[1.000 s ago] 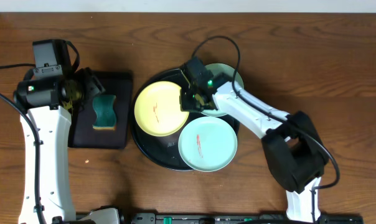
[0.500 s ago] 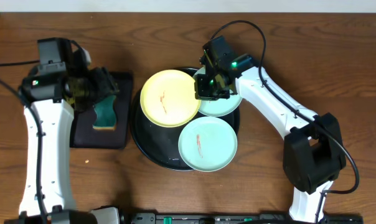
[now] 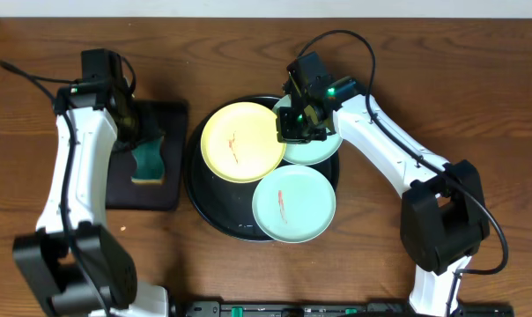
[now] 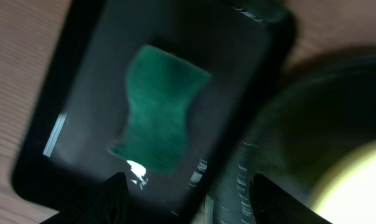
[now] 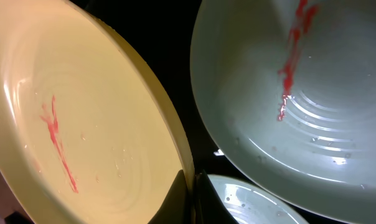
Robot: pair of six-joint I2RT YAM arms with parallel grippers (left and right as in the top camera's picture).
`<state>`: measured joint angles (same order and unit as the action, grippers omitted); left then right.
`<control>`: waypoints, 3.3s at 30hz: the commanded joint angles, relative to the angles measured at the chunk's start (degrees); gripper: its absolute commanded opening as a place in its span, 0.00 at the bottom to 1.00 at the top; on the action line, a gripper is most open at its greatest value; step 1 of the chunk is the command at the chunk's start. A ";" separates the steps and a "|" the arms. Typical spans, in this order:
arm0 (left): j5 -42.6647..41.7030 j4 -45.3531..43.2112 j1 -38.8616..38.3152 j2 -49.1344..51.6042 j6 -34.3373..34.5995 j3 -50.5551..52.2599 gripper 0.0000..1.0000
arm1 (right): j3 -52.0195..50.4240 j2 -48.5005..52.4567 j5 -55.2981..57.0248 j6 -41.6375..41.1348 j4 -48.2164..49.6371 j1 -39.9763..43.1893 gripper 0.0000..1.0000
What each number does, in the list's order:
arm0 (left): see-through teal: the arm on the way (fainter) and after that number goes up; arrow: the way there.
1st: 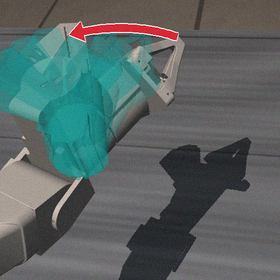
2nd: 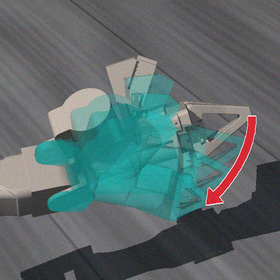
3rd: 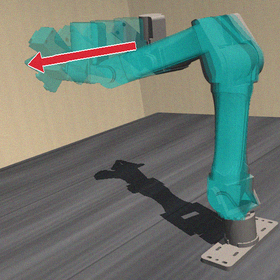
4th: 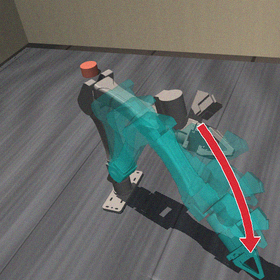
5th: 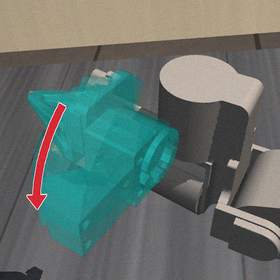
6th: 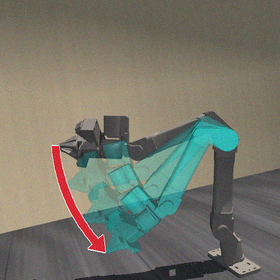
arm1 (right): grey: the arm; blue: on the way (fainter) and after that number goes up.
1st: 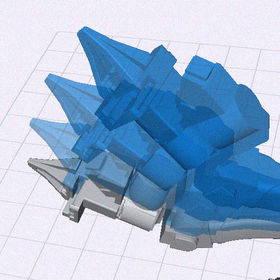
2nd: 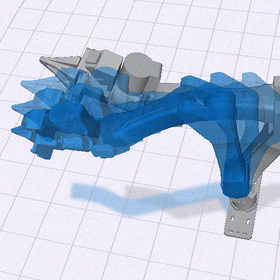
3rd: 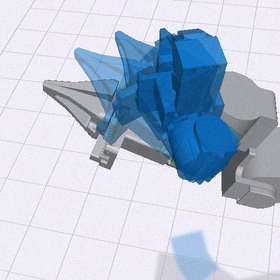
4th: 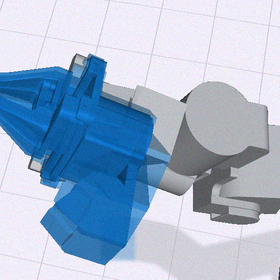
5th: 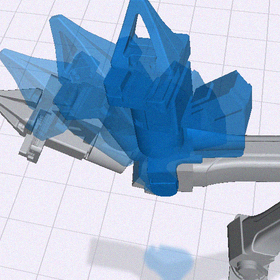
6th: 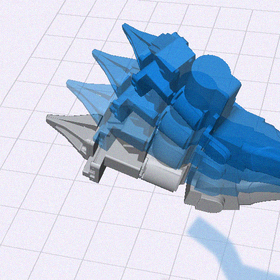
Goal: Clean dirty plates on tray and stack at the side
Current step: 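Grip the yellow plate's rim with the right gripper and tilt it up, then grasp the green sponge from the black tray with the left gripper, then scrub the yellow plate with the sponge in the left gripper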
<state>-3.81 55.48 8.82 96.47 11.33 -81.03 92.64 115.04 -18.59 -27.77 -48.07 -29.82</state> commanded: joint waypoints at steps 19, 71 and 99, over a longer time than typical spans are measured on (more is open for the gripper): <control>3.43 -4.59 3.80 20.87 -11.76 0.17 0.26 | 0.66 -0.81 0.83 2.60 -0.37 -0.44 0.01; -10.75 -11.93 -17.90 -1.07 9.40 5.22 0.07 | 0.39 -0.55 1.25 2.12 0.31 -2.86 0.01; 0.74 -9.77 -29.11 3.41 13.44 5.22 0.07 | 0.42 -0.57 1.57 1.01 1.95 0.35 0.01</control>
<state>-11.53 46.89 -21.10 99.88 23.59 -76.18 92.64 115.04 -15.62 -26.11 -46.09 -29.52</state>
